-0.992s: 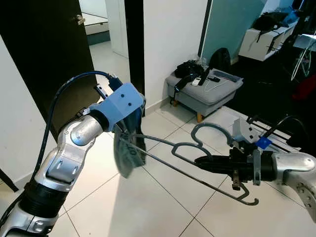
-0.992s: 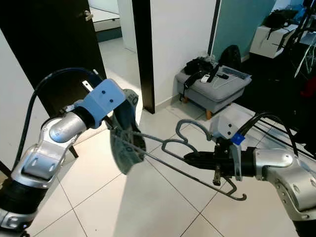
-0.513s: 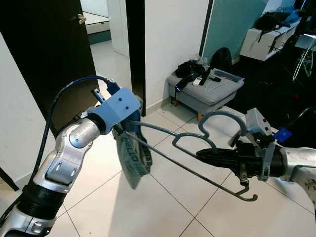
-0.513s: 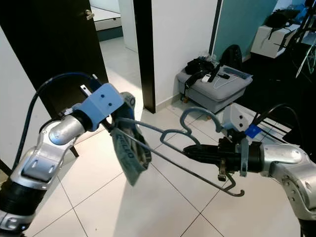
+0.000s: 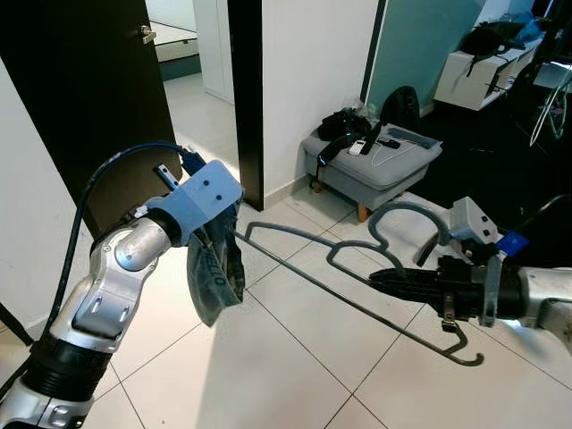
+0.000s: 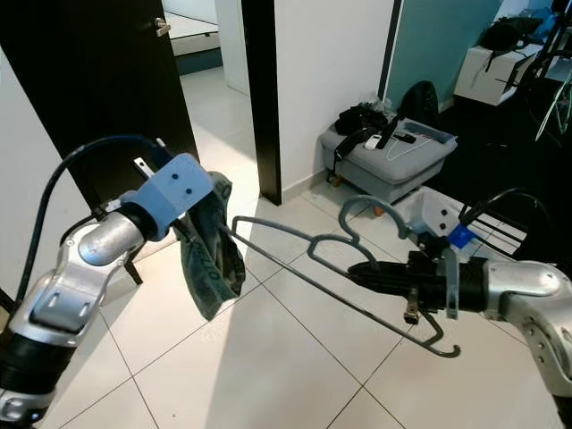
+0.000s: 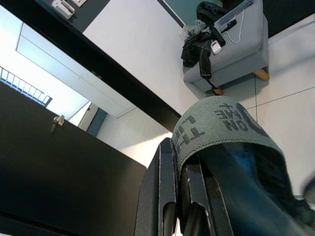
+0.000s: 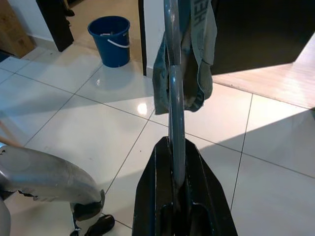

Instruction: Hang hanger

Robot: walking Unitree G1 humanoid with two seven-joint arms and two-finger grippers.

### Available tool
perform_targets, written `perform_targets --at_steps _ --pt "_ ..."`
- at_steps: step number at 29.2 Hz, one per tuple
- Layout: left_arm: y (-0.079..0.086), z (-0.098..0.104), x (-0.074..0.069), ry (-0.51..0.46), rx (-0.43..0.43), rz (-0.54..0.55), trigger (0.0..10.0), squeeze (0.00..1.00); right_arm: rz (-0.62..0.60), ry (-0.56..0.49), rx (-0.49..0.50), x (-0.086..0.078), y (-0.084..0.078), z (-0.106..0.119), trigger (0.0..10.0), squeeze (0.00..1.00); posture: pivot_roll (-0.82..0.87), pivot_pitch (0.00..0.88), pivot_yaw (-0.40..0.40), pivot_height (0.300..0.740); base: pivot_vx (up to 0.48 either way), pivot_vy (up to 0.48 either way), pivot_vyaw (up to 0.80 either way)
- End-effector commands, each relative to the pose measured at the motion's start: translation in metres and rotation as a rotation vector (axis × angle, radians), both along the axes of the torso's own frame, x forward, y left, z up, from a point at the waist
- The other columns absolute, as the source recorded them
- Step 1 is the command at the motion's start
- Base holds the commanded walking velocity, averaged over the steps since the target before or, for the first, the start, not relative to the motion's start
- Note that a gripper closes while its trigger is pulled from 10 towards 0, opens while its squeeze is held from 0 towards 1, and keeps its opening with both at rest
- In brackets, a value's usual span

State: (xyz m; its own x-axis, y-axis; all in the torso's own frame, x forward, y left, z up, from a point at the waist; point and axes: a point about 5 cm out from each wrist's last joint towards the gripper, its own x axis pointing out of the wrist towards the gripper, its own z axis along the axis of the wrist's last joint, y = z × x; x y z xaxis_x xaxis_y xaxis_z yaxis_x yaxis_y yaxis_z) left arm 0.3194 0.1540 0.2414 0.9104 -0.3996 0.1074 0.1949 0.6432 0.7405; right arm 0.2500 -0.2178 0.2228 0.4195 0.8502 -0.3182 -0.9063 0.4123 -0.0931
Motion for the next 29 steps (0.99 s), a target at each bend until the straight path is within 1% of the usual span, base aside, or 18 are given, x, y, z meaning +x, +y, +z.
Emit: perform_targets --at_steps 1,9,10,11,13,14,16,18,24,29 --pt "0.006 0.002 -0.001 -0.007 0.017 0.016 10.0 0.0 -0.032 -0.014 -0.026 0.002 -0.004 0.001 10.0 0.0 -0.04 0.0 -0.003 0.74 0.0 0.0 0.0" --pt "0.0 0.003 -0.003 -0.012 0.0 -0.001 10.0 0.0 -0.041 -0.011 -0.045 0.005 -0.001 -0.003 10.0 0.0 -0.04 0.0 -0.003 0.74 0.0 0.0 0.0" --pt "-0.004 0.001 -0.004 -0.008 -0.01 -0.013 10.0 0.0 -0.052 -0.007 -0.064 0.007 -0.001 -0.009 10.0 0.0 -0.03 0.0 -0.005 0.74 0.0 0.0 0.0" --pt "-0.004 0.001 -0.004 -0.008 -0.01 -0.013 10.0 0.0 -0.052 -0.007 -0.064 0.007 -0.001 -0.009 10.0 0.0 -0.03 0.0 -0.005 0.74 0.0 0.0 0.0" --pt "-0.012 -0.002 -0.006 0.001 -0.023 -0.039 10.0 0.0 -0.076 -0.007 -0.079 0.011 -0.002 -0.015 10.0 0.0 -0.03 0.0 -0.005 0.74 0.0 0.0 0.0" --pt "-0.012 -0.002 -0.006 0.001 -0.023 -0.039 10.0 0.0 -0.076 -0.007 -0.079 0.011 -0.002 -0.015 10.0 0.0 -0.03 0.0 -0.005 0.74 0.0 0.0 0.0" --pt "-0.022 -0.005 -0.009 0.013 -0.045 -0.07 10.0 0.0 -0.077 -0.008 -0.071 0.012 -0.001 -0.016 10.0 0.0 -0.03 0.0 -0.005 0.74 0.0 0.0 0.0" --pt "-0.029 -0.008 -0.01 0.022 -0.053 -0.085 10.0 0.0 -0.087 -0.019 -0.066 0.014 -0.001 -0.016 10.0 0.0 -0.03 0.0 -0.005 0.74 0.0 0.0 0.0" --pt "-0.033 -0.009 -0.01 0.028 -0.055 -0.096 10.0 0.0 -0.104 -0.03 -0.062 0.018 -0.002 -0.015 10.0 0.0 -0.03 0.0 -0.006 0.74 0.0 0.0 0.0" --pt "-0.029 -0.01 -0.008 0.029 -0.04 -0.084 10.0 0.0 -0.09 -0.017 -0.071 0.015 -0.005 -0.015 10.0 0.0 -0.03 0.0 -0.004 0.74 0.0 0.0 0.0"
